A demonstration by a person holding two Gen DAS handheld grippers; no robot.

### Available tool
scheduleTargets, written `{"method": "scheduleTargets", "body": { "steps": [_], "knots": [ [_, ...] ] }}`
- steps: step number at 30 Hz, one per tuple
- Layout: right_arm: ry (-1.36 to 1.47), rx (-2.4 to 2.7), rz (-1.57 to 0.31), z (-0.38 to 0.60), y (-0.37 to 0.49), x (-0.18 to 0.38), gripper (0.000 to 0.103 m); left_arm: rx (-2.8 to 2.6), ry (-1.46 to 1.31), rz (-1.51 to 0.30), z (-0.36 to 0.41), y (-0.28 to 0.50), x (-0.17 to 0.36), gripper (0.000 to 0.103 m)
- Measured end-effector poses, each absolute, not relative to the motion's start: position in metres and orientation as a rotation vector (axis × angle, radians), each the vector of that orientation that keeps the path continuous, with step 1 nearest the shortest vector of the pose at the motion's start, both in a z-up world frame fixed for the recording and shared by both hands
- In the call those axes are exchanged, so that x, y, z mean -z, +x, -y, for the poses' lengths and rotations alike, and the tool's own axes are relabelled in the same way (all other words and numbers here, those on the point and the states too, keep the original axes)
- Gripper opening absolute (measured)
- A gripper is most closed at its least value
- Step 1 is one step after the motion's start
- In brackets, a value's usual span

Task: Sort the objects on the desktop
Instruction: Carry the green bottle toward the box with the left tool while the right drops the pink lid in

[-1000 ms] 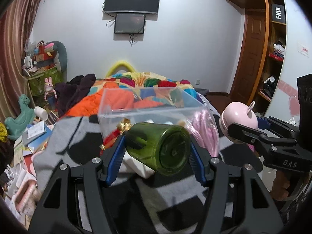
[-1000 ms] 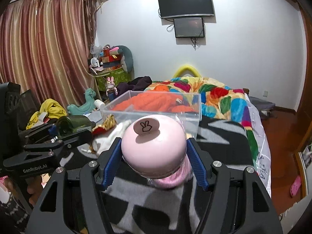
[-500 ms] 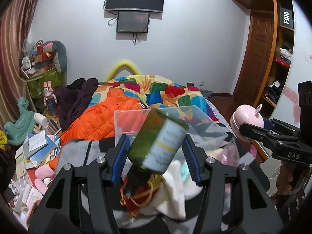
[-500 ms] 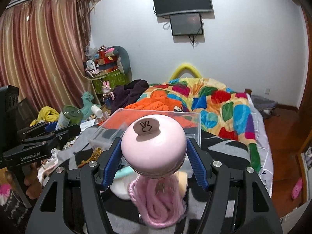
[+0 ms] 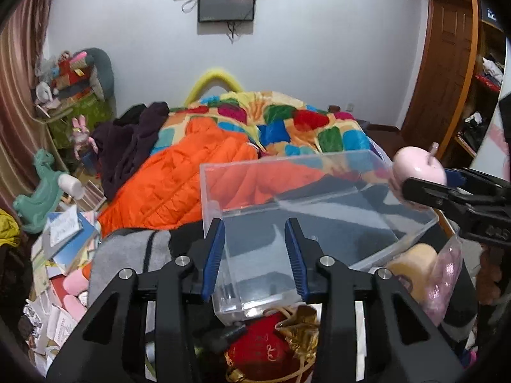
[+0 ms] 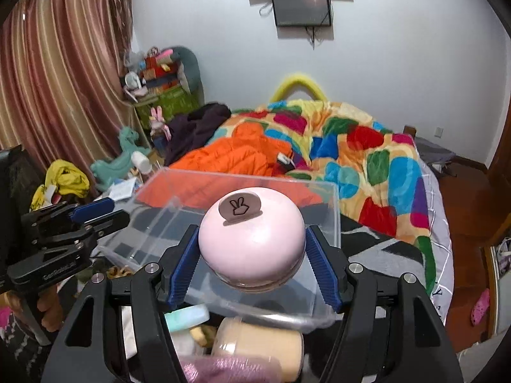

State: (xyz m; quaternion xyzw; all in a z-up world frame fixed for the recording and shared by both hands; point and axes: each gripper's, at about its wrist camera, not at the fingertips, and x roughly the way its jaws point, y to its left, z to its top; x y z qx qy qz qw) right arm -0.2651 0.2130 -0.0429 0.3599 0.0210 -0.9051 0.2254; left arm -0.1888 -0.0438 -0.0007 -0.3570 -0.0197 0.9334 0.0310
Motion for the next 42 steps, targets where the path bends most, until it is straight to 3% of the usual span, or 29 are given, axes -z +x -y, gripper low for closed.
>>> {"method": "scheduleTargets", "body": {
  "steps": [4,8,16,21,27,30,35,42],
  "knots": [
    [1.043,2.474,-0.061,-0.211,-0.277,0.052,0.062,-2.845,-1.09,0.069,0.058,-0.176,-0.004,0.039],
    [1.107,2.449,-0.065,-0.209,-0.287,0.061,0.062,-2.767,-1.147,0.086,0.073,-0.166,-0.004,0.055],
    [1.202,2.396,-0.172,-0.192,-0.299,0.069,0.062,-2.749,-1.346,-0.065,0.09,-0.148,0.027,0.062],
    [1.257,2.391,-0.261,-0.185,-0.302,0.077,0.062,-2.681,-1.43,-0.003,0.105,-0.15,0.045,0.064],
    [1.368,2.34,-0.276,-0.185,-0.311,0.09,0.062,-2.569,-1.472,0.095,0.111,-0.153,0.066,0.073],
    [1.384,2.338,-0.293,-0.183,-0.312,0.092,0.062,-2.552,-1.486,0.102,0.108,-0.154,0.075,0.073],
    [1.417,2.319,-0.314,-0.179,-0.314,0.093,0.062,-2.603,-1.447,0.097,0.106,-0.146,0.074,0.063],
    [1.455,2.292,-0.339,-0.176,-0.315,0.094,0.062,-2.657,-1.424,0.089,0.112,-0.132,0.068,0.063]
  ]
}}
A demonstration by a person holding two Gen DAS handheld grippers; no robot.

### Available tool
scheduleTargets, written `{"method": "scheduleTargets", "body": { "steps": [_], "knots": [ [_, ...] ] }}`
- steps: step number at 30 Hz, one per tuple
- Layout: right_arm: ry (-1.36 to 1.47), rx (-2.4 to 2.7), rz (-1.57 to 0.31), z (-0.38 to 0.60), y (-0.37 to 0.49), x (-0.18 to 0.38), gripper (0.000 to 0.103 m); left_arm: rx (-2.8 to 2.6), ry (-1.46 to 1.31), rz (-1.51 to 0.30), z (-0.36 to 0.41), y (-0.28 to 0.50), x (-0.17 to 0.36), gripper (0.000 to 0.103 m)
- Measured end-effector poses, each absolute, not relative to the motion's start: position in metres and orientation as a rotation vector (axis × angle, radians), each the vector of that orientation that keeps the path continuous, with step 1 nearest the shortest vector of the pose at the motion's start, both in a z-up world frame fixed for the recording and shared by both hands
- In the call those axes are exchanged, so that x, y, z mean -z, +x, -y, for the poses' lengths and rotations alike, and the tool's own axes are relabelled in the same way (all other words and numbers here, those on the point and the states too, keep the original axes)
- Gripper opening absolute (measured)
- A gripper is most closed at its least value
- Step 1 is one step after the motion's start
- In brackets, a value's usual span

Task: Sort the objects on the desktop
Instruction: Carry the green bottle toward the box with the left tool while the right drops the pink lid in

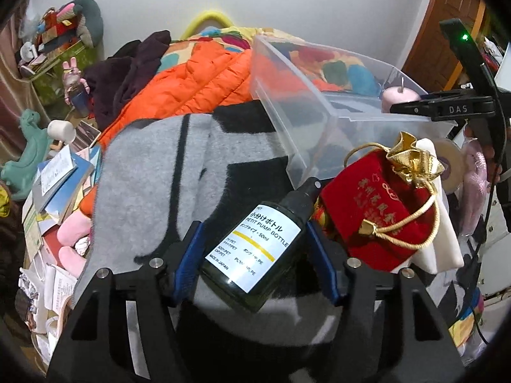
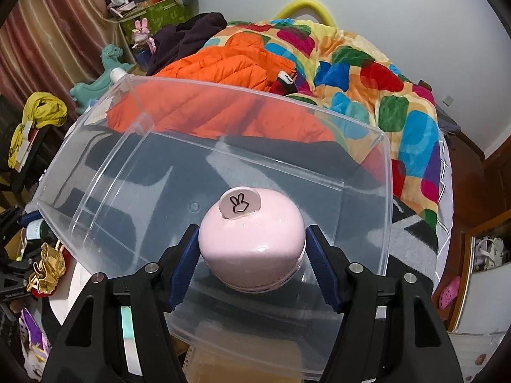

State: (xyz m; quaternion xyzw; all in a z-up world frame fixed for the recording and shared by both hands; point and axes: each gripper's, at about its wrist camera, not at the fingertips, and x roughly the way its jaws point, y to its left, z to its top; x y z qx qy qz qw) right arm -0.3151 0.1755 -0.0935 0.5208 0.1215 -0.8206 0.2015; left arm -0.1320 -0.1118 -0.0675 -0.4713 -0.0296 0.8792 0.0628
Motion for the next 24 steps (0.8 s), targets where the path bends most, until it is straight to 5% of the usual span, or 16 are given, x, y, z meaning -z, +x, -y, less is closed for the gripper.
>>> {"method": "scheduleTargets", "body": {
  "steps": [12,24],
  "knots": [
    [1.467,2.251,-0.276,-0.185,-0.314,0.086,0.065,-2.741,-1.291,0.177,0.13,-0.129,0.009,0.063],
    [1.328,2.275,-0.188,-0.217,-0.276,0.055,0.065,-2.705,-1.262,0.049,0.072,-0.182,-0.019,0.063]
  ]
}}
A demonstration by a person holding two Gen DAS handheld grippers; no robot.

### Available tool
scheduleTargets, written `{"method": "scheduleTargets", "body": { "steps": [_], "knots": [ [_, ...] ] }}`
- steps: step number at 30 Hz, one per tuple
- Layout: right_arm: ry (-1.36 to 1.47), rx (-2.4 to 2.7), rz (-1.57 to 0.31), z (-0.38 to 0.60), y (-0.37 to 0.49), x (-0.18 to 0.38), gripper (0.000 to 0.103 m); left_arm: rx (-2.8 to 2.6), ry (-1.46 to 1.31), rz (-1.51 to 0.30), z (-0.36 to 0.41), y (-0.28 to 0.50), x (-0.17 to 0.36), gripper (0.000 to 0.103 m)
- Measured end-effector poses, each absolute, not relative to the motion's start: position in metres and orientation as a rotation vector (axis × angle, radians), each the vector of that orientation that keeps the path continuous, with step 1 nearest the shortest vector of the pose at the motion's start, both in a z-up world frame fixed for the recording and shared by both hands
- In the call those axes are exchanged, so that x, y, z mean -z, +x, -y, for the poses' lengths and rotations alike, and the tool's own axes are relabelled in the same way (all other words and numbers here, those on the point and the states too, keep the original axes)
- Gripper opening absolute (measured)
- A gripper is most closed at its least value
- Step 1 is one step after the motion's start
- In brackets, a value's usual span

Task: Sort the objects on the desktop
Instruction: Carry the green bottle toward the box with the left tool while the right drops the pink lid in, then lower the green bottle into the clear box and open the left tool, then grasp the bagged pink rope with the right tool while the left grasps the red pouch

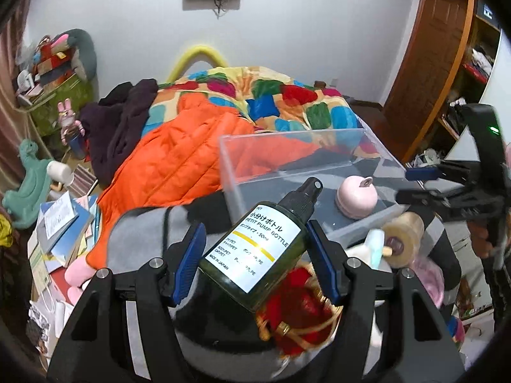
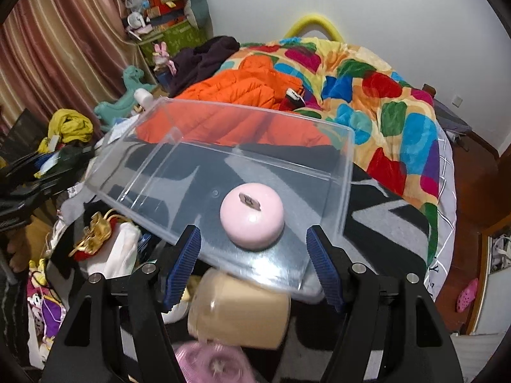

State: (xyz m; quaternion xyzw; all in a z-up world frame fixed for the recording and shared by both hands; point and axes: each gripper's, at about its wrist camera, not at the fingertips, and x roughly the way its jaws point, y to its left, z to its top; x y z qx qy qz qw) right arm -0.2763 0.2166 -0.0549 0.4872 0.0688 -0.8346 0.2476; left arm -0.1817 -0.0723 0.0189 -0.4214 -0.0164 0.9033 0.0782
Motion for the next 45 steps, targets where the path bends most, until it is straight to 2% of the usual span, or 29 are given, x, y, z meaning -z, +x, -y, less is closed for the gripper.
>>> {"method": "scheduleTargets", "body": {
  "steps": [6,14,22,24,31,37,39,41,45],
  "knots": [
    [1.262,2.276,-0.127,-0.236,-0.251,0.05,0.072,-2.646,-1.348,-0.008,0.042,-0.214,-0.006,0.063],
    [1.197,2.241,-0.272,-0.243,-0.201,0.063,0.073,-2.604,-1.459,-0.04,0.028,-0.239,0.015,0.063],
    [1.205,2.177,-0.398,-0.247,-0.161,0.086,0.078,-2.573,-1.53,-0.189,0.012,-0.233,0.022,0.06],
    [1.214,2.162,-0.422,-0.246,-0.156,0.091,0.078,-2.554,-1.563,-0.172,0.01,-0.232,0.023,0.055],
    [1.255,2.112,-0.5,-0.236,-0.148,0.113,0.079,-2.543,-1.586,-0.083,0.018,-0.227,0.017,0.055],
    [1.317,2.109,-0.512,-0.232,-0.156,0.131,0.079,-2.562,-1.517,-0.059,0.029,-0.202,-0.004,0.059],
    [1.329,2.117,-0.495,-0.233,-0.16,0.135,0.079,-2.576,-1.498,-0.083,0.032,-0.19,-0.008,0.064],
    [1.327,2.121,-0.48,-0.233,-0.159,0.137,0.082,-2.583,-1.491,-0.111,0.035,-0.18,-0.009,0.064],
    [1.314,2.148,-0.478,-0.233,-0.156,0.137,0.08,-2.551,-1.5,-0.095,0.04,-0.164,-0.004,0.064]
  ]
}}
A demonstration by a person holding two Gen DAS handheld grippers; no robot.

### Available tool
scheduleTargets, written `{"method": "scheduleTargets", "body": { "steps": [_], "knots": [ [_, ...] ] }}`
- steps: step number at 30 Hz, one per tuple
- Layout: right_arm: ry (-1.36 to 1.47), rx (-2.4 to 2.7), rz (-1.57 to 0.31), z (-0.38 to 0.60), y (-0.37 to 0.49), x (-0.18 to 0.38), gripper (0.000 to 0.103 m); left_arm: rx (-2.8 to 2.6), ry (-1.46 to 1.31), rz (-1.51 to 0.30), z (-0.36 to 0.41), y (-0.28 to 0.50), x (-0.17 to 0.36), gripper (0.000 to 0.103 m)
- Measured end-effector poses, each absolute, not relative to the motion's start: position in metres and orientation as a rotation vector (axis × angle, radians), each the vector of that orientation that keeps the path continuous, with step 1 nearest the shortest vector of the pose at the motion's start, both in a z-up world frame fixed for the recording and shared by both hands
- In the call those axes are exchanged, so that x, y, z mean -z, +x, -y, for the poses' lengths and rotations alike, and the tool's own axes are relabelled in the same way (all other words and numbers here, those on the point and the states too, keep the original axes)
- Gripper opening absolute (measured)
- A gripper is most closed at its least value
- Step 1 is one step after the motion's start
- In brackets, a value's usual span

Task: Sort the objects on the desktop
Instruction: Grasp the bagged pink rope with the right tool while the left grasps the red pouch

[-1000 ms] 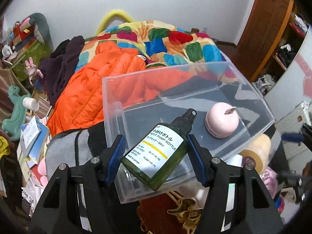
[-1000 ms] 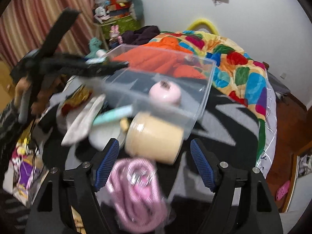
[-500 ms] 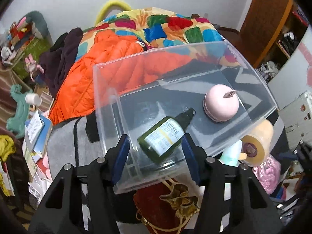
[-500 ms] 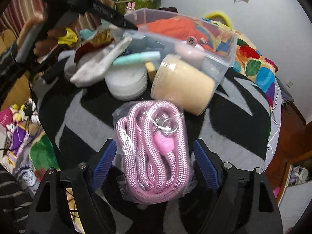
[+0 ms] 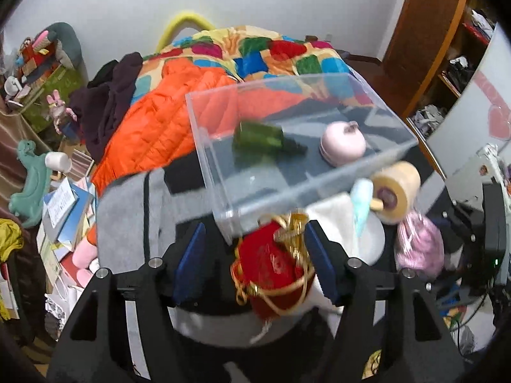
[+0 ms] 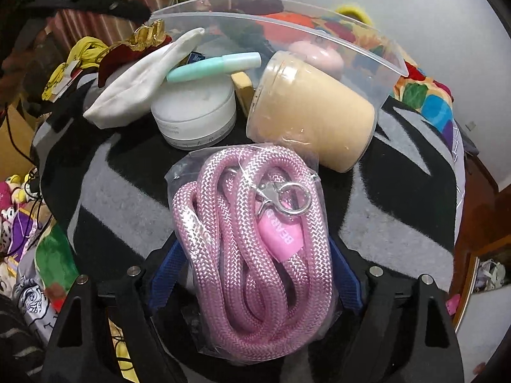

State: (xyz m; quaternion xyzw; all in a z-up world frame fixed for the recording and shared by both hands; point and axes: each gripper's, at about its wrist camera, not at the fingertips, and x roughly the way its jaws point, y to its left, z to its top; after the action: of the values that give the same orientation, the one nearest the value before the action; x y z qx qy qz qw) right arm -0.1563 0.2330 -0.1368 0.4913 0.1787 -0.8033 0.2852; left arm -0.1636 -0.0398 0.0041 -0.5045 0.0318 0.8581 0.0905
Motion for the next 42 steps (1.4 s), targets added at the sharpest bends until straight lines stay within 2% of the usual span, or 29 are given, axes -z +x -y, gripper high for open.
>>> {"method": "scheduleTargets", "body": {
  "steps": [1,4,7,15,19,27,33,42],
  "knots": [
    [1.309,2.157,-0.473,-0.232,-0.154,0.137,0.079,-2.543,-1.499,-0.091,0.041,-0.159,-0.002,0.064],
    [1.296,2.17,-0.457,-0.236,-0.151,0.133,0.067,-2.503,-1.493,-0.073,0.041,-0.149,0.003,0.064],
    [1.293,2.181,-0.44,-0.238,-0.149,0.13,0.061,-2.467,-1.478,-0.049,0.04,-0.138,0.006,0.064],
    [1.28,2.186,-0.364,-0.24,-0.146,0.117,0.056,-2.491,-1.44,-0.191,0.024,-0.124,0.014,0.064],
    [1.249,2.2,-0.342,-0.24,-0.14,0.104,0.056,-2.502,-1.459,-0.172,0.024,-0.134,0.025,0.063],
    [1.215,2.22,-0.291,-0.245,-0.135,0.088,0.056,-2.538,-1.423,-0.12,0.028,-0.137,0.03,0.026],
    [1.215,2.224,-0.239,-0.25,-0.145,0.081,0.056,-2.574,-1.401,-0.142,0.03,-0.127,0.027,0.018],
    [1.183,2.246,-0.18,-0.251,-0.155,0.066,0.056,-2.615,-1.354,-0.081,0.04,-0.117,0.011,0.015]
  ]
}}
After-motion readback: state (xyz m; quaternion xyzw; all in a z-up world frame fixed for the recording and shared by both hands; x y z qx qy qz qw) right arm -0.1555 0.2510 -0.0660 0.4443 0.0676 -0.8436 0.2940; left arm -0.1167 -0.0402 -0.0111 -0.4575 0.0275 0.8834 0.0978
